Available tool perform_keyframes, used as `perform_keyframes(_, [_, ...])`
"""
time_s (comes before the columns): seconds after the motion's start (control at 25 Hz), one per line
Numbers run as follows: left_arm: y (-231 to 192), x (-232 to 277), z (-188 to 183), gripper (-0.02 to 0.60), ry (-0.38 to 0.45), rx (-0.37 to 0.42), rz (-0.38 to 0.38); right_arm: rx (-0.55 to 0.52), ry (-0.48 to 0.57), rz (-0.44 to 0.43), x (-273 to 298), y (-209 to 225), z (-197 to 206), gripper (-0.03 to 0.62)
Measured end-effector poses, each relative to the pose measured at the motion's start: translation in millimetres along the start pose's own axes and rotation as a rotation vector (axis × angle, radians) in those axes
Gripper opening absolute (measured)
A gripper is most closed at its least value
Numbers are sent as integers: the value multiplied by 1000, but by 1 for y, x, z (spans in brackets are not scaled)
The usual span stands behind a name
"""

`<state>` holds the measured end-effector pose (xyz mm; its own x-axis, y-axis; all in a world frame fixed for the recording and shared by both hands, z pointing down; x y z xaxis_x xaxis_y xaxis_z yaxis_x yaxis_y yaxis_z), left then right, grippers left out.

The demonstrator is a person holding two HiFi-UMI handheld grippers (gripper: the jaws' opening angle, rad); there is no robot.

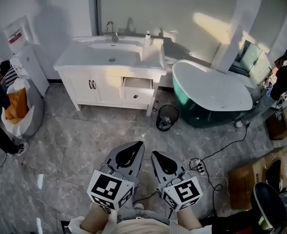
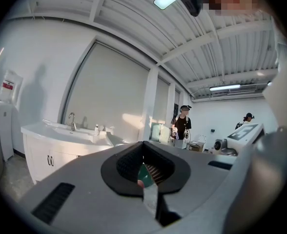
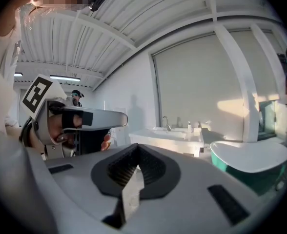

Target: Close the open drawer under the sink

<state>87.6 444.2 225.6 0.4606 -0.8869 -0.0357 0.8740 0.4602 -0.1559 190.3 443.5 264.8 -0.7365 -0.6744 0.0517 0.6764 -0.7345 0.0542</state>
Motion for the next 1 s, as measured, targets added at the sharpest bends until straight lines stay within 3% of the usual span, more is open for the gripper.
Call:
perform_keyframes(0.56, [-140,71,-22,17,-12,5,2,-7,-14,31,151,40,-11,9])
perform_keyframes(1.0, [-190,83,-14,15,-43,7,-5,38,-46,65,194,45,-1,9])
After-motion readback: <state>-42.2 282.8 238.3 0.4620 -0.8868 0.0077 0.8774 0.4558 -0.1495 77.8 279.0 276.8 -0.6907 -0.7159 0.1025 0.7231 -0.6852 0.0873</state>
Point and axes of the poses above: the fingertips, and each gripper's own axes: x forward along the fingers, y to its right, z out of its underside, the point moved 5 cm from there along -x, backward along the fingers, and after that the axes turned 6 degrees about y, right-handed, at the moved point
